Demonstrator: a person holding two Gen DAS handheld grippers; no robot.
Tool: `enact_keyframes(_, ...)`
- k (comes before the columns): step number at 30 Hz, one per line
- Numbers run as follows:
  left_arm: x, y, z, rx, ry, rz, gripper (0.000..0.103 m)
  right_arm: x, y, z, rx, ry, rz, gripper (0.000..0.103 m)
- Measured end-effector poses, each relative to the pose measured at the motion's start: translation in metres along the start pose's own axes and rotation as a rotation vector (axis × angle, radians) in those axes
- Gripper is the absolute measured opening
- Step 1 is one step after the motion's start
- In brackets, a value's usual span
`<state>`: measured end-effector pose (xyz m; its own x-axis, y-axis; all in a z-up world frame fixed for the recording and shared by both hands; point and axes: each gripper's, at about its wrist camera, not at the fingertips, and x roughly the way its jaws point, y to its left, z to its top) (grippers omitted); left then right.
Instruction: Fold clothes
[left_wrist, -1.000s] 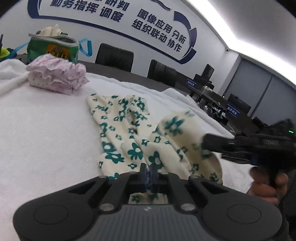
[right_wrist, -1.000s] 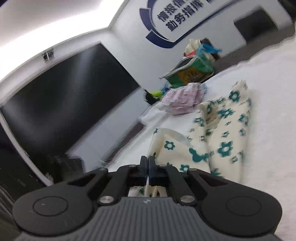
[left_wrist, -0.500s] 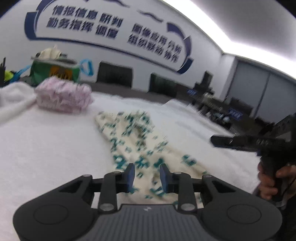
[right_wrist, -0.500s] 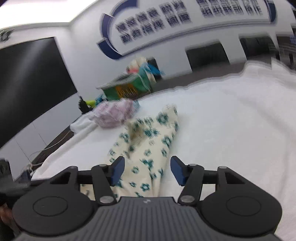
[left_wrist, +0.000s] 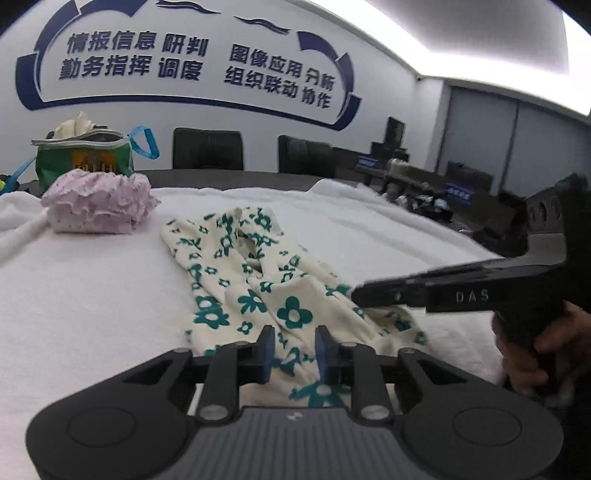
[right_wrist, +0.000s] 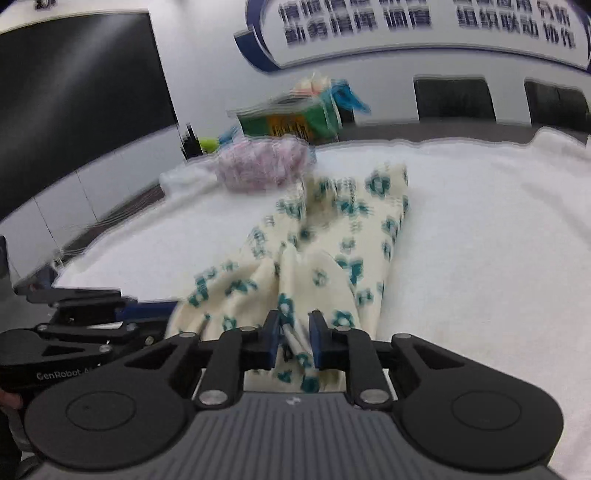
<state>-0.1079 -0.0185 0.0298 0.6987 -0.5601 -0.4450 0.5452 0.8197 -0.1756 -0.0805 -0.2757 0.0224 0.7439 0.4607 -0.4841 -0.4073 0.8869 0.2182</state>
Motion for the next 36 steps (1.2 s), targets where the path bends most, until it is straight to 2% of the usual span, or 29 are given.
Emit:
enact_keyframes(1, -0.011, 0.005, 0.000, -0.008, -0.003, -0.006, 0.031, -0.002, 0.004, 0.002, -0.022, -0.020, 0.018, 0.017)
enact_keyframes(3, -0.029, 0.014, -0.003, -0.026, 0.005, -0.024, 0.045, -0.006, 0.014, 0.005, -0.054, -0.050, 0.084, 0.020)
enact_keyframes(5, -0.044, 0.018, -0.013, -0.034, 0.003, -0.085, 0.051, -0.004, 0.018, 0.005, -0.086, -0.020, 0.123, 0.028)
enact_keyframes(6, -0.048, 0.017, -0.019, -0.037, 0.002, -0.113, 0.055, -0.008, 0.016, 0.002, -0.096, -0.013, 0.123, 0.037)
enact_keyframes(7, -0.052, 0.016, -0.024, -0.037, 0.002, -0.137, 0.057, -0.014, 0.012, -0.003, -0.106, -0.010, 0.118, 0.046)
enact_keyframes(10, -0.041, 0.004, -0.031, 0.002, 0.038, -0.132, 0.056, -0.033, -0.001, -0.018, -0.131, -0.007, 0.108, 0.051)
enact_keyframes(11, -0.034, 0.001, -0.030, 0.020, 0.058, -0.118, 0.054, -0.041, -0.006, -0.026, -0.138, -0.012, 0.110, 0.052)
enact_keyframes(13, -0.019, -0.003, -0.029, 0.041, 0.092, -0.101, 0.027, -0.053, -0.016, -0.039, -0.138, -0.012, 0.112, 0.052)
enact_keyframes(14, -0.013, -0.003, -0.029, 0.050, 0.115, -0.107, 0.007, -0.053, -0.017, -0.044, -0.128, -0.005, 0.107, 0.052)
enact_keyframes(15, -0.010, -0.001, -0.028, 0.052, 0.128, -0.113, 0.004, -0.051, -0.017, -0.048, -0.125, 0.010, 0.091, 0.046)
enact_keyframes(16, -0.008, 0.001, -0.027, 0.055, 0.137, -0.121, 0.003, -0.048, -0.015, -0.051, -0.138, 0.016, 0.087, 0.023)
enact_keyframes(18, -0.016, 0.006, -0.024, 0.074, 0.135, -0.139, 0.001, -0.047, -0.010, -0.055, -0.215, -0.002, 0.108, 0.002)
enact_keyframes(22, -0.028, 0.012, -0.023, 0.099, 0.168, -0.144, 0.001, -0.062, -0.016, -0.053, -0.296, -0.033, 0.134, 0.000)
enact_keyframes(26, -0.023, 0.006, -0.038, 0.094, 0.212, -0.150, 0.001, -0.070, -0.010, -0.057, -0.357, 0.014, 0.116, 0.000)
enact_keyframes(28, -0.029, 0.008, -0.042, 0.090, 0.203, -0.152, 0.002, -0.072, -0.006, -0.061, -0.387, 0.057, 0.103, 0.002)
enact_keyframes(29, -0.036, 0.011, -0.041, 0.078, 0.195, -0.163, 0.004, -0.072, -0.004, -0.063, -0.403, 0.079, 0.097, 0.003)
enact_keyframes(31, -0.055, 0.021, -0.037, 0.051, 0.127, -0.175, 0.015, -0.083, -0.006, -0.060, -0.401, 0.056, 0.090, 0.004)
enact_keyframes(32, -0.061, 0.025, -0.033, 0.023, 0.095, -0.168, 0.033, -0.090, -0.009, -0.056, -0.386, 0.028, 0.094, 0.005)
enact_keyframes(33, -0.065, 0.031, -0.028, -0.019, 0.062, -0.156, 0.051, -0.095, -0.011, -0.050, -0.358, -0.017, 0.096, 0.013)
enact_keyframes(34, -0.064, 0.037, -0.022, -0.070, 0.034, -0.139, 0.057, -0.098, -0.014, -0.043, -0.321, -0.062, 0.100, 0.029)
enact_keyframes(35, -0.056, 0.039, -0.017, -0.117, 0.031, -0.120, 0.061, -0.096, -0.016, -0.036, -0.274, -0.104, 0.092, 0.040)
enact_keyframes(36, -0.049, 0.041, -0.012, -0.163, 0.029, -0.100, 0.061, -0.092, -0.019, -0.030, -0.224, -0.145, 0.081, 0.058)
